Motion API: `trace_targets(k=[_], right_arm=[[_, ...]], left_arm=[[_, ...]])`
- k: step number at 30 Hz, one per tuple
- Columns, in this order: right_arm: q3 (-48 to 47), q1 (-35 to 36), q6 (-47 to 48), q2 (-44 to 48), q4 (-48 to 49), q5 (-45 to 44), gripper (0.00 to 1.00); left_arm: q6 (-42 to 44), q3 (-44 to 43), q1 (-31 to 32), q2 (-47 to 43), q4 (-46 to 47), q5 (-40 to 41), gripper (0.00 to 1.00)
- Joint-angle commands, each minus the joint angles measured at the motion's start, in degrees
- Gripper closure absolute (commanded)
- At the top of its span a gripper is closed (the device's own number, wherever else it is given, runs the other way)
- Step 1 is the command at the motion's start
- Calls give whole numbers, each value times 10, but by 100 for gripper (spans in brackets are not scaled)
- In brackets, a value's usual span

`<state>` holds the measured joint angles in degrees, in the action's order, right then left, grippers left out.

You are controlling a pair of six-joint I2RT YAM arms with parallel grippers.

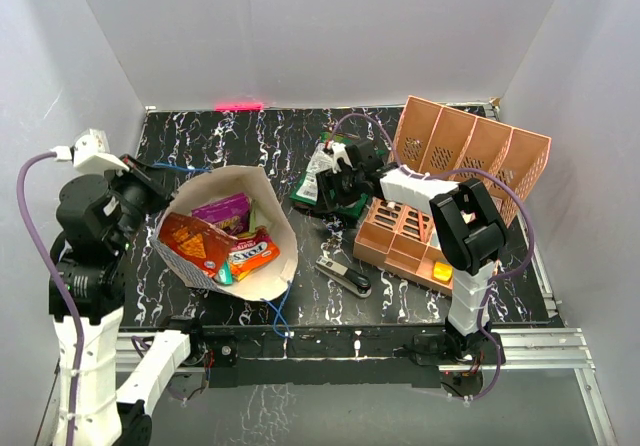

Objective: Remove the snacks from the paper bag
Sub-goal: Take out the snack from the paper bag.

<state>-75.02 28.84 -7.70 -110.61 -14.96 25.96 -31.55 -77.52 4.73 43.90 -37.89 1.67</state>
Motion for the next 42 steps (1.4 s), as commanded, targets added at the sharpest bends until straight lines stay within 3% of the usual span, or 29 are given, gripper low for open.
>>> trace_targets(k=[1, 6, 12, 16, 18, 22, 26, 31, 36, 42], right_arm=[[55, -4, -17, 13, 89, 20, 33], [60, -3, 5, 55, 42, -10, 27], [63, 0, 39, 211, 0, -30, 26], [80, 16, 51, 304, 28, 1, 26], [73, 46, 45, 334, 35, 11, 25], [47, 164, -35, 359, 69, -62, 23], [73, 285, -105, 365, 184, -90, 21], [82, 392, -91, 324, 246, -202, 21], [35, 410, -144, 242, 214, -243, 23], [-5, 417, -151, 170, 170, -384, 29]], left_arm=[[-39, 17, 3, -43, -23, -71, 100], [20, 31, 4, -77, -49, -74, 100], [35, 59, 9, -98, -11, -90, 100], [37, 59, 12, -96, 29, -99, 100], [41, 54, 16, -90, 40, -101, 100], [42, 44, 19, -80, 39, -95, 100], [35, 29, 20, -66, 29, -89, 100], [29, 26, 20, -64, 22, -93, 100], [28, 40, 20, -79, 16, -84, 100], [22, 37, 21, -80, 24, -97, 100]])
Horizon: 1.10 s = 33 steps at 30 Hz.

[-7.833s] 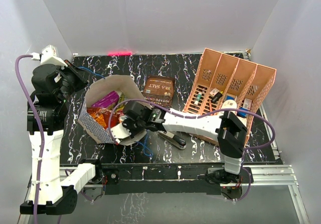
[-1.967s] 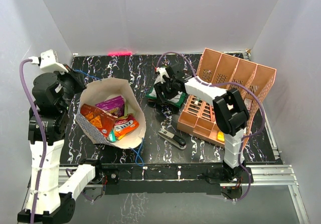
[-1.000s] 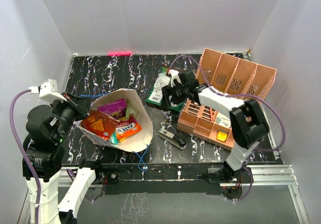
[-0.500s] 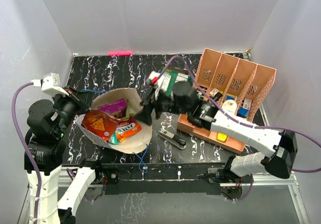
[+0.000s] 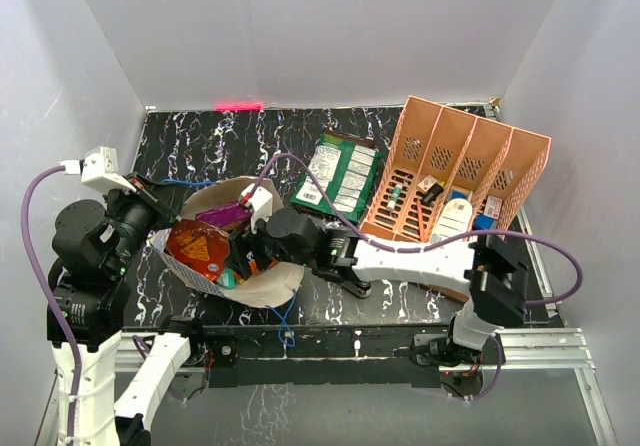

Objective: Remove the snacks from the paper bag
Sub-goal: Take out the snack from the paper bag.

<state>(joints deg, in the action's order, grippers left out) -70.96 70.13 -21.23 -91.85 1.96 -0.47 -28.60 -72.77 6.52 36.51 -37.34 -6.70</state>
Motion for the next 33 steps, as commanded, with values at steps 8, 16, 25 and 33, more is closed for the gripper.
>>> trace_targets(k=[8, 16, 25, 33], right_arm=[[-76, 5, 4, -93, 41, -146, 22], [-75, 4, 45, -146, 136, -102, 16], [-92, 4, 8, -178, 147, -30, 38], [-74, 4, 5, -132, 152, -10, 78]], left_arm=[[-10, -2, 9, -11, 19, -9, 100], [-26, 10, 9, -21, 19, -5, 100], [-24, -4, 9, -11, 12, 4, 100], [-35, -5, 9, -8, -11, 52, 100]])
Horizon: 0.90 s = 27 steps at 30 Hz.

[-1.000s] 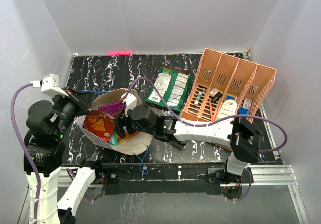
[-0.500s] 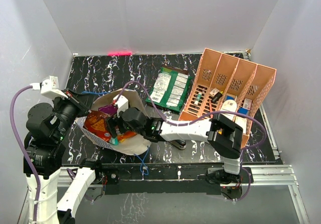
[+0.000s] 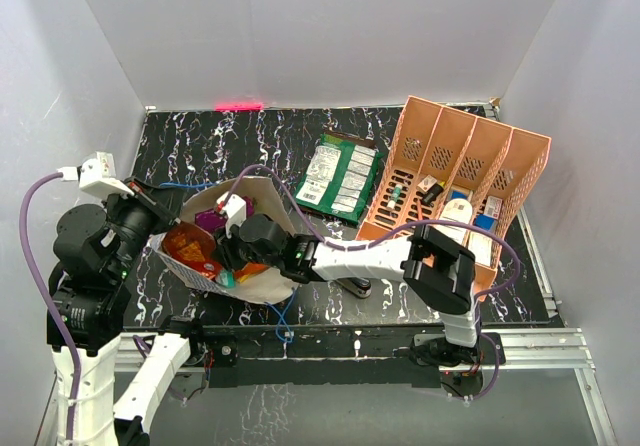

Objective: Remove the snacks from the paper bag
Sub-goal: Take out the snack from the paper bag.

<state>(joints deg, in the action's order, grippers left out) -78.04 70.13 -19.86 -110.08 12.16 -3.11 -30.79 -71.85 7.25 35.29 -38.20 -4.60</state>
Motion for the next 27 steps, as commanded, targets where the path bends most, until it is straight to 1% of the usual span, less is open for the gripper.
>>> trace_targets(k=[1, 3, 4, 9, 13, 21, 27], right_arm=[[9, 4, -9, 64, 61, 20, 83], [28, 4, -15, 87, 90, 22, 91], [33, 4, -16, 95, 98, 21, 92], [44, 1, -19, 144, 105, 3, 93], [68, -4, -18, 184, 127, 4, 93], [112, -10, -6, 276, 113, -22, 93], [145, -10, 6, 345, 101, -27, 93]], left_arm=[[-22, -12, 2, 3, -5, 39, 100], [-32, -6, 2, 2, -1, 43, 100], [-33, -3, 2, 1, 2, 43, 100], [-39, -3, 2, -10, 3, 56, 100], [-43, -4, 2, -27, 16, 76, 100], [-48, 5, 2, -29, 28, 83, 100], [-48, 5, 2, -26, 26, 91, 100]])
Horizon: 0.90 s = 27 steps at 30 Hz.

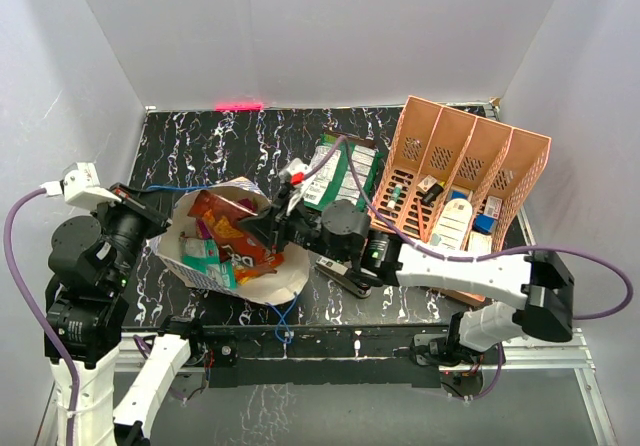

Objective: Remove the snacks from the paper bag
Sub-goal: Take out the snack from the paper bag.

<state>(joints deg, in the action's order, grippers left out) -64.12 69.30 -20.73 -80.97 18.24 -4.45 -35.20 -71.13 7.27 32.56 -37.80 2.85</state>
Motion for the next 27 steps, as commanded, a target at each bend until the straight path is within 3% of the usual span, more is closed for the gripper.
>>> trace_targets(k=[1, 8, 13, 20, 27], right_arm=[[6, -1, 17, 61, 36, -6, 93], [-17, -1, 51, 114, -3, 40, 93], [-56, -1, 128, 141, -35, 69, 93], [-131, -2, 233, 149, -81, -15, 93], [-251, -40, 328, 82, -167, -60, 93]], left_arm=[[-4, -2, 2, 1, 20, 20, 100], [-35, -24, 2, 27, -37, 70, 100], [-34, -29, 2, 34, -49, 76, 100], [-29, -41, 2, 31, -60, 89, 100], [-17, -49, 2, 30, -70, 88, 100]])
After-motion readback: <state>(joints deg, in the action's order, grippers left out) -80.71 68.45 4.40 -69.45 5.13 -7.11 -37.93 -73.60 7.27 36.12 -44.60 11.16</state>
